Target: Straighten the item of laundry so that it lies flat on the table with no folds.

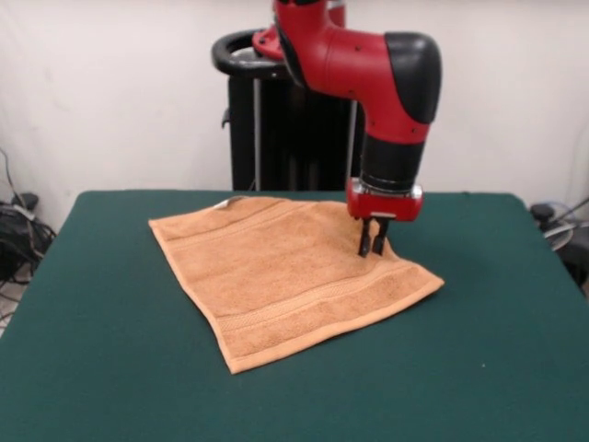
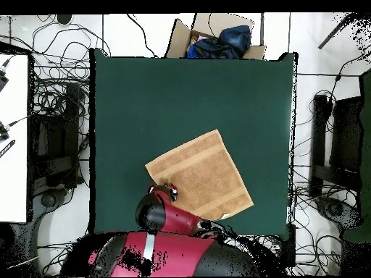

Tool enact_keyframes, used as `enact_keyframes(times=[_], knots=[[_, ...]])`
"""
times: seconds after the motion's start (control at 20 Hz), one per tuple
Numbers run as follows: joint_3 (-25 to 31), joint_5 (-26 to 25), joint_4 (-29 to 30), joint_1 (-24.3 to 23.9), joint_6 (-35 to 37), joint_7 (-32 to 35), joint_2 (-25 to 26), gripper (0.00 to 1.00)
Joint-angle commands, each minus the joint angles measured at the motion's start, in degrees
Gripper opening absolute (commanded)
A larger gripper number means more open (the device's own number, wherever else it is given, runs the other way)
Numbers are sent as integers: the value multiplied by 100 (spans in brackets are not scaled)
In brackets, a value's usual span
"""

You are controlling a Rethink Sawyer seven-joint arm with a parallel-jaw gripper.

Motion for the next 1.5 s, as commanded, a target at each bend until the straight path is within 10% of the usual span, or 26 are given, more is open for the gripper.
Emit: enact_keyframes(times=[0.05,0.45,0.5,1.2,1.5], knots=[[187,426,-420,280,439,1447,569,0],[145,479,-414,355,493,1425,549,0],[139,487,-415,366,515,1430,541,100],[-16,588,-475,527,710,1318,475,100],[-334,506,-233,363,1753,937,-376,100]])
